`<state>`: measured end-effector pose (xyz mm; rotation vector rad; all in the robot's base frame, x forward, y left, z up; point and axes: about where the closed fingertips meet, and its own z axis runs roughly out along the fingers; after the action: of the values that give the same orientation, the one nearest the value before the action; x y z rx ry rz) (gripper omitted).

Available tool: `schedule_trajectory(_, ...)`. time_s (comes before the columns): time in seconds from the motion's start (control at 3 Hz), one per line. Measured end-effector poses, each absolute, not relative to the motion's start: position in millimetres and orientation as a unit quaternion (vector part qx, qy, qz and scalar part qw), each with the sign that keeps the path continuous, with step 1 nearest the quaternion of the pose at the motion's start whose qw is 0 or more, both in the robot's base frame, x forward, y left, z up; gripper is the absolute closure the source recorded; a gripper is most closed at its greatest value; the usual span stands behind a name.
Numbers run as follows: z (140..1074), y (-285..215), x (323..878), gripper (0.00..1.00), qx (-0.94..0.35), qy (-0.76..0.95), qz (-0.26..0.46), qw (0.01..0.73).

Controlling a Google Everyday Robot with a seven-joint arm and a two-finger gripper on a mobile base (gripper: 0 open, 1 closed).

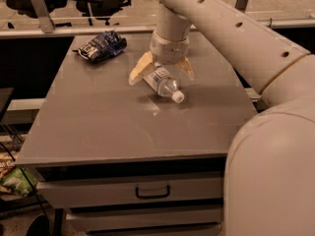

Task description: Place blue plastic bottle upright

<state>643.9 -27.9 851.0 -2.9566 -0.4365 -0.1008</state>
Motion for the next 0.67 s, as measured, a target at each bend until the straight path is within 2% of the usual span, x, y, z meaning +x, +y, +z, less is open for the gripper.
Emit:
schedule_trajectory(0.33, 845.8, -24.9, 646.4, 0.15, -0.984, -0.158, -0.027, 0.071)
schedule_trajectory(0.67, 844.3, -22.6, 648.0, 0.39, -0.983, -0.168, -0.026, 0.065)
